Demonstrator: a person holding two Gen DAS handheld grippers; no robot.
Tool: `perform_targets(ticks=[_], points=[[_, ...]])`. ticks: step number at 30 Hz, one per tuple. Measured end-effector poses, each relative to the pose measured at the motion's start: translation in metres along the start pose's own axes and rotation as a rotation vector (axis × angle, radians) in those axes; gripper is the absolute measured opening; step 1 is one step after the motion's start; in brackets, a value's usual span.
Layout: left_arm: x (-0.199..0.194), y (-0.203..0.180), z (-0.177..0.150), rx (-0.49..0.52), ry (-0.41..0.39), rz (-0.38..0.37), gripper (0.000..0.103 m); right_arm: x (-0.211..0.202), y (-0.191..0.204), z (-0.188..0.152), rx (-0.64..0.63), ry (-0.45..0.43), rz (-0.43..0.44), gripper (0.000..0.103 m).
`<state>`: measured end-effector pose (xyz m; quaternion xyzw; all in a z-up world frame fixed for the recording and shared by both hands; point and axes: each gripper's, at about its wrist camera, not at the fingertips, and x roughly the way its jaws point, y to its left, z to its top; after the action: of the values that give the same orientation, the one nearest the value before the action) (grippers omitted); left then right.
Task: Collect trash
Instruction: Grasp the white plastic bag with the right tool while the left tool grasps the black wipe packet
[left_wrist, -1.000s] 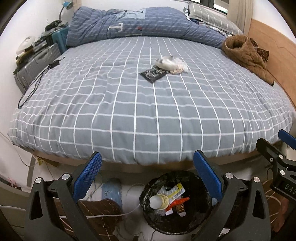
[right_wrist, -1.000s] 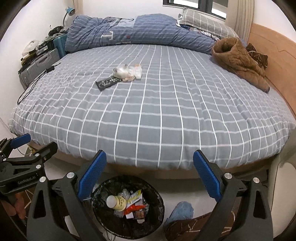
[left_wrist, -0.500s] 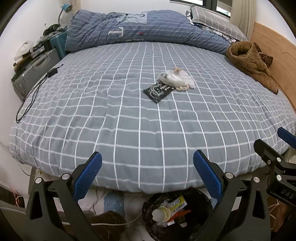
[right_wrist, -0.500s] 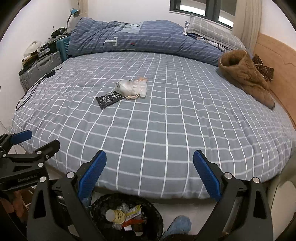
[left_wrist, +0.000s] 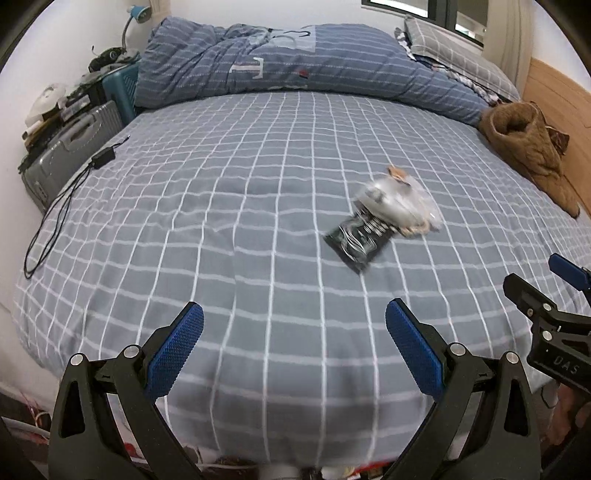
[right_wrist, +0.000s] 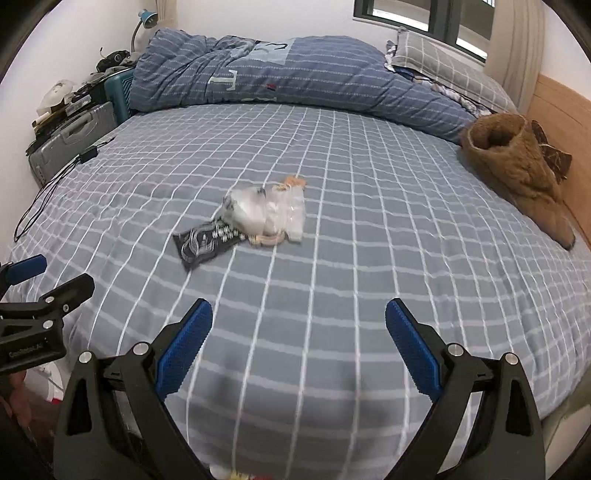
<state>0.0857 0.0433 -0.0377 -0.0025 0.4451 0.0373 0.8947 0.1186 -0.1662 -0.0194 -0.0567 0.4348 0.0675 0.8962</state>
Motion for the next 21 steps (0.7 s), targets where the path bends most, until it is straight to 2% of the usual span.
perform_targets(ticks=[9, 11, 15, 17, 21], points=[[0.061, 0.026, 0.039, -0.014, -0.006, 0.024, 0.097, 0.094, 0.02, 0.065, -0.016, 0.013, 0.031, 0.091], [0.072, 0.032, 0.044, -0.019, -0.016, 0.02, 0.097, 0.114, 0.023, 0.076, -0.019, -0.008, 0.05, 0.091], [0.088, 0.038, 0.05, -0.034, -0.019, 0.006, 0.097, 0.15, 0.028, 0.087, -0.028, 0.025, 0.062, 0.091], [0.095, 0.038, 0.052, -0.028, -0.019, 0.001, 0.097, 0.163, 0.029, 0.089, -0.03, 0.047, 0.077, 0.083], [0.106, 0.035, 0.052, -0.023, -0.022, 0.003, 0.097, 0.178, 0.028, 0.087, -0.027, 0.055, 0.104, 0.079]])
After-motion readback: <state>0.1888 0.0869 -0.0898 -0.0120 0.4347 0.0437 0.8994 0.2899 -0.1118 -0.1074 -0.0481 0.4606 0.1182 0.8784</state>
